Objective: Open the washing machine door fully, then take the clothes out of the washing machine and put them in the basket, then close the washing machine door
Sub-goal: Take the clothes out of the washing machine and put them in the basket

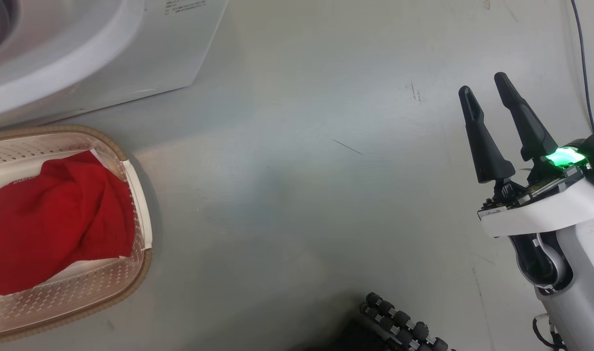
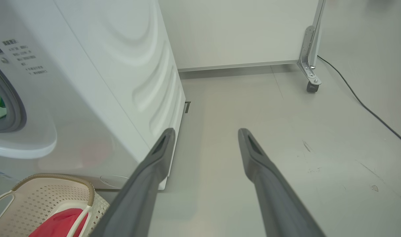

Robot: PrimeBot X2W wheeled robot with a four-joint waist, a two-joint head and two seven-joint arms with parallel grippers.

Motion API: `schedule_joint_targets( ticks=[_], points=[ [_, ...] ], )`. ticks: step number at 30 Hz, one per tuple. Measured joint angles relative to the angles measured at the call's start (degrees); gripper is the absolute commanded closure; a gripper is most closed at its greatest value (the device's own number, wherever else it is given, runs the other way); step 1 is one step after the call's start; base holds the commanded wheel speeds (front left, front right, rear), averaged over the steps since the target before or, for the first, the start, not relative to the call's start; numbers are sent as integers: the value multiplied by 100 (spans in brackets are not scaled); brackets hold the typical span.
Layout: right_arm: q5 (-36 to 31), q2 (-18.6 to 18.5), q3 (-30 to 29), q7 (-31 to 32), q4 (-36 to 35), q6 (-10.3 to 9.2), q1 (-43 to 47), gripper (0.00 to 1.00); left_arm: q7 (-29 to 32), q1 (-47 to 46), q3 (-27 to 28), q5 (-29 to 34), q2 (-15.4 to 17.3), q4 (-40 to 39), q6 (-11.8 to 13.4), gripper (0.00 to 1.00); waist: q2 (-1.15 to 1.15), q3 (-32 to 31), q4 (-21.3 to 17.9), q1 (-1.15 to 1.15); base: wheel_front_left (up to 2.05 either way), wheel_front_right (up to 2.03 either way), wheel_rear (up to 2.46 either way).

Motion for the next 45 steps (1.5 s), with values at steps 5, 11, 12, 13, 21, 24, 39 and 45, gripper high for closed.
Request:
schedule_joint_targets(
  ticks=[5, 11, 12, 13, 21, 24, 39, 45],
  points=[
    [-9, 0, -11, 0, 8, 0, 0, 0, -258, 13, -20, -96, -75, -11, -23, 100, 0, -99, 34, 0, 0, 0, 0],
    [-47, -2, -86, -1, 27, 0, 1, 0, -583, 14, -118, -144, -140, -4, -94, 100, 0, -232, 93, 0, 0, 0, 0],
    [-58, -2, -92, 0, 29, 0, 1, 0, -624, 15, -129, -158, -178, 11, -94, 100, 0, -256, 110, 0, 0, 0, 0],
    [-78, -3, -93, 0, 32, 0, 2, 0, -669, 19, -137, -171, -213, 44, -98, 100, 0, -282, 127, 0, 0, 0, 0],
    [-170, -37, -178, 0, 57, 0, 14, 0, -1073, 254, -242, -435, -423, 310, -312, 100, 0, -560, 293, 0, 0, 0, 0],
    [-238, -49, -214, 0, 67, 0, 34, 0, -1300, 374, -330, -521, -550, 370, -427, 100, 0, -691, 376, 0, 0, 0, 0],
    [-553, -222, -470, 0, 125, 0, 501, 0, -2838, 1438, -682, -920, -1239, 157, -757, 100, 0, -1547, 998, 0, 0, 0, 0],
    [-649, -245, -620, 0, 133, 0, 811, 0, -3424, 1900, -722, -1042, -1446, -191, -797, 100, 0, -1911, 1353, -1, 0, 0, 0]
  ],
)
